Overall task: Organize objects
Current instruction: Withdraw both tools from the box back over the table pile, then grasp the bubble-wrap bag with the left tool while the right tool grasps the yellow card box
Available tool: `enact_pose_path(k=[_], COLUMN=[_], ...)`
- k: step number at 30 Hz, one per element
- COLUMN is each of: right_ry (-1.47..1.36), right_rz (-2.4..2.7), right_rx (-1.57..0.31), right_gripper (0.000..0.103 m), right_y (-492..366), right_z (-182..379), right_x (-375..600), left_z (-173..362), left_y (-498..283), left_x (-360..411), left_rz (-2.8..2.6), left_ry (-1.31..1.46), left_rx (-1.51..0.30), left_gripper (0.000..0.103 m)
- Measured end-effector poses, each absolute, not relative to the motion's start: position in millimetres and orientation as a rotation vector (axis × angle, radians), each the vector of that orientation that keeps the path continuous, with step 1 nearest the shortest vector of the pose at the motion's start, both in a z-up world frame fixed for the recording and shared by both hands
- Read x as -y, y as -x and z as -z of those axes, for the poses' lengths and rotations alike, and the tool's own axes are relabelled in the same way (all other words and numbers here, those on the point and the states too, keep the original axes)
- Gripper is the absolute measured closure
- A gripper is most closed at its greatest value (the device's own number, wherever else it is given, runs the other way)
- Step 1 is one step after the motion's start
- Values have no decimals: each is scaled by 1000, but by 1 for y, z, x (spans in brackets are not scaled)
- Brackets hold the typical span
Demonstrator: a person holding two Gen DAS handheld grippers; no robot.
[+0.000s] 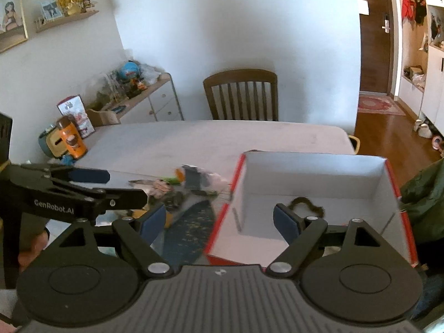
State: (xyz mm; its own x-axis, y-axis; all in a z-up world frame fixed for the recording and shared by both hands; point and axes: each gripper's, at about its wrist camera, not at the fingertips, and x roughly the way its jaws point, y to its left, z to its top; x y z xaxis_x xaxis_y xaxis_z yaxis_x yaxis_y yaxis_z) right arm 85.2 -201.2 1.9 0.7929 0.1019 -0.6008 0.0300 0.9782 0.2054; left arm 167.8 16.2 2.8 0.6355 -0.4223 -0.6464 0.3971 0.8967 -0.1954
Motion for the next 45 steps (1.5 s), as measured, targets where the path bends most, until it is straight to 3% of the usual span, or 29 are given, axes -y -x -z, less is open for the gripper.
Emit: enact_pose_path(k=[16,29,45], right_ry=[-217,-181,-98], right_rz=[-22,-45,-77], right_rx=[-693,-784,-893], right_gripper=[18,18,18], right_y=[-103,-152,-228], right_z=[14,47,107], right_x=[134,80,33], left_z=[27,82,130], left_y=[-150,-166,-182], left_x=[-115,-172,-189], left_rz=[387,289,252], left_ry=[42,-10,-23], left_rx=[-722,-826,-870], left_gripper=[1,1,1])
